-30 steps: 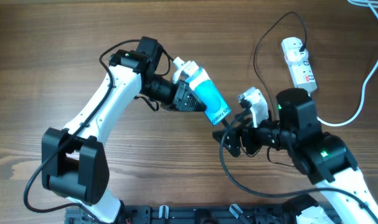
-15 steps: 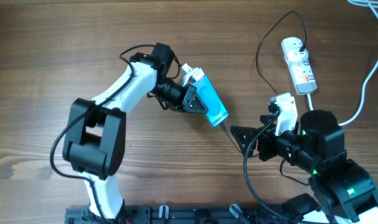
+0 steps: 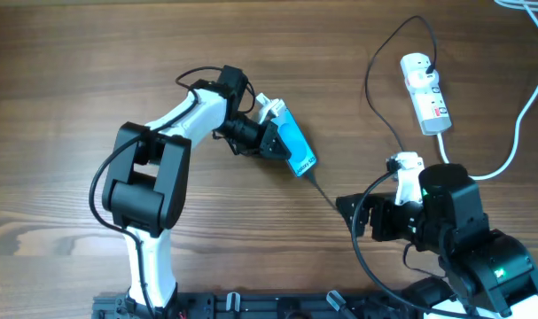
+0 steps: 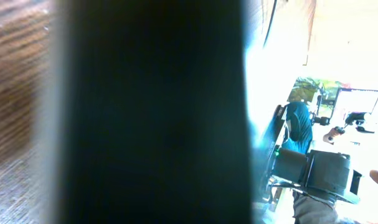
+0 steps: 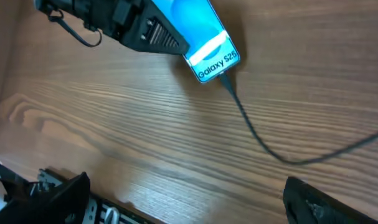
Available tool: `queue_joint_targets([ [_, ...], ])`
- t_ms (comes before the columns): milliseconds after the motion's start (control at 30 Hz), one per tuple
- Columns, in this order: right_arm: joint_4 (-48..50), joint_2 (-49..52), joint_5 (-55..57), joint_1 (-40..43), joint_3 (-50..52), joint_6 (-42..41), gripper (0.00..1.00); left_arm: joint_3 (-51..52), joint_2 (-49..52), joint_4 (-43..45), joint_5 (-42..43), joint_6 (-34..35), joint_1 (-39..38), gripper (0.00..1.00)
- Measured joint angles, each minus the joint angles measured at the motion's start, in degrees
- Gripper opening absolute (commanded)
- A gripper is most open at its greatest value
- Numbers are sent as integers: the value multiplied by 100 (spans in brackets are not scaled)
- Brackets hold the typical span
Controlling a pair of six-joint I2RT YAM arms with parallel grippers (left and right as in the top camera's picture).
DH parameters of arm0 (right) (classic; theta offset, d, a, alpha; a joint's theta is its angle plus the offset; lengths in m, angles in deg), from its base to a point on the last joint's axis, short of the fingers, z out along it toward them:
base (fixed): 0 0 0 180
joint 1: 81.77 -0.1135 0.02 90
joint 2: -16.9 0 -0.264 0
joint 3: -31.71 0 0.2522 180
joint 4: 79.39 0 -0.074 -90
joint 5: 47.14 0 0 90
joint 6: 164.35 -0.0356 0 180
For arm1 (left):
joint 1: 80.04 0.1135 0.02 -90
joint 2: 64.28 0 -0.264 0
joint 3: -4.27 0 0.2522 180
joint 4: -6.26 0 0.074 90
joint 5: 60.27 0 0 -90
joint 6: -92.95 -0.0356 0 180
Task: Plug charger to phone and switch on socket
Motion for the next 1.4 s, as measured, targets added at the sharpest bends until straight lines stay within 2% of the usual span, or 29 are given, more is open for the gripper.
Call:
queue_joint_targets([
  [333, -210, 2, 4, 0, -4, -372, 99, 4, 4, 372, -87, 68, 13, 4],
  [400, -208, 2, 4, 0, -4, -391, 99, 59, 4, 691, -87, 157, 13, 4],
  [533, -225, 2, 4, 0, -4, -411, 100, 531, 4, 1808, 109, 1021, 98, 4],
  [800, -201, 2, 52, 0, -4, -411, 99, 649, 4, 2380, 26, 2024, 354, 4],
  [1033, -173, 2, 127, 0, -4, -411, 100, 654, -20, 2426, -153, 2297, 330, 4],
  [1233, -140, 2, 177, 0, -4, -411, 100, 1237, -205, 3451, -278, 3008, 310, 4],
  [1400, -140, 2, 181, 0, -4, -411, 99, 1366, -251, 3602, -315, 3298, 319, 4],
])
